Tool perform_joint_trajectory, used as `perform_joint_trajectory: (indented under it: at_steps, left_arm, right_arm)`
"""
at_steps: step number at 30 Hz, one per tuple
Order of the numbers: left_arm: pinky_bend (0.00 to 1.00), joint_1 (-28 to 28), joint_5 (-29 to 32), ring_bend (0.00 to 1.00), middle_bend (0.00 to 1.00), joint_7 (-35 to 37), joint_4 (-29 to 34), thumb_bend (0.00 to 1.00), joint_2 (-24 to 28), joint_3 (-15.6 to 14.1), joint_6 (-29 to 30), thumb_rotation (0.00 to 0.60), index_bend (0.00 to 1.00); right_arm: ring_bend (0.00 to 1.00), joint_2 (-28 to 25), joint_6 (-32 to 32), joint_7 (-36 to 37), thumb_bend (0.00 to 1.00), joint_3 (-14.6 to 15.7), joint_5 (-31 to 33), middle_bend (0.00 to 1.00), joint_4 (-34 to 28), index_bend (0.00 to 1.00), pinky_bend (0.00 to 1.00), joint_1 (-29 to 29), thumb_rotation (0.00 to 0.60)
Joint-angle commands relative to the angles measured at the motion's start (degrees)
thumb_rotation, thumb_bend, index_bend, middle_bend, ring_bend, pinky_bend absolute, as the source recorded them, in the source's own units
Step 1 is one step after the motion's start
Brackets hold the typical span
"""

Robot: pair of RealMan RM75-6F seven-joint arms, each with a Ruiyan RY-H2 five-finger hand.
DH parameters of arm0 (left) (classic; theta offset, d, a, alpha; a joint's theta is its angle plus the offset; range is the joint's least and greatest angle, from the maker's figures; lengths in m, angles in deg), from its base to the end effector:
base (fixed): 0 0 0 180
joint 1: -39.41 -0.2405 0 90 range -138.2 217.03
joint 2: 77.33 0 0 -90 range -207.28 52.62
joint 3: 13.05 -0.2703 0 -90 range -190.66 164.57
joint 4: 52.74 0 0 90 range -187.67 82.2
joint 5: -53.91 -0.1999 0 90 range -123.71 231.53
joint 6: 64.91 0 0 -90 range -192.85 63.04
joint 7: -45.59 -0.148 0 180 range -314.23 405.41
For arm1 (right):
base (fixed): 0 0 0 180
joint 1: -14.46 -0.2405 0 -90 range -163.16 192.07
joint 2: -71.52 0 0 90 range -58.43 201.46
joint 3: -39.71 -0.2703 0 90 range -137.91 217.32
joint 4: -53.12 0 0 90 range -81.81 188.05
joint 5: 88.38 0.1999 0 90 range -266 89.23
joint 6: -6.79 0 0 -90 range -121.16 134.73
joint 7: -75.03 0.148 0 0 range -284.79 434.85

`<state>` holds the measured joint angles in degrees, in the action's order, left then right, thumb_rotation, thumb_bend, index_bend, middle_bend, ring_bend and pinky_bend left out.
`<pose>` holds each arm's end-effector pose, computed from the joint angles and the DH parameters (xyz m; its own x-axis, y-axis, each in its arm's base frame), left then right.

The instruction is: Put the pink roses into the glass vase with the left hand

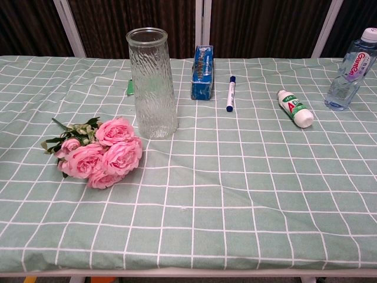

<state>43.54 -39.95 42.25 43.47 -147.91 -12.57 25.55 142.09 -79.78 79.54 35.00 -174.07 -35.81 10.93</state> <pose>-0.2787 0.1698 0.1358 0.2819 -0.0407 0.9586 0.9489 -0.1358 -0.2849 -0.3234 -0.1842 0.1508 0.2689 0.0451 0.9621 -0.9632 0.0151 0.2685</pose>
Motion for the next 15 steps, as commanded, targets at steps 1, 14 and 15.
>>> perform_joint_trajectory:
  at_steps: [1,14,15]
  left_arm:
    - [0.17,-0.03,0.05,0.06,0.08,-0.06,0.03,0.00,0.04,-0.07,-0.10,0.600,0.11]
    - [0.17,1.84,-3.48,0.06,0.08,-0.55,0.26,0.00,0.71,-1.36,-2.45,0.600,0.11]
    - [0.17,2.09,-3.79,0.06,0.08,-0.82,0.42,0.00,0.73,-1.36,-2.68,0.600,0.11]
  right_arm:
    - [0.00,-0.02,0.05,0.03,0.22,0.01,0.02,0.00,0.02,0.00,0.00,-0.01,0.600]
    - [0.00,-0.62,-0.03,0.16,0.22,-0.64,0.53,0.00,-0.65,0.00,0.00,-0.17,0.600]
    - [0.00,-0.71,-0.08,0.18,0.22,-0.79,0.65,0.00,-0.78,0.00,0.00,-0.19,0.600]
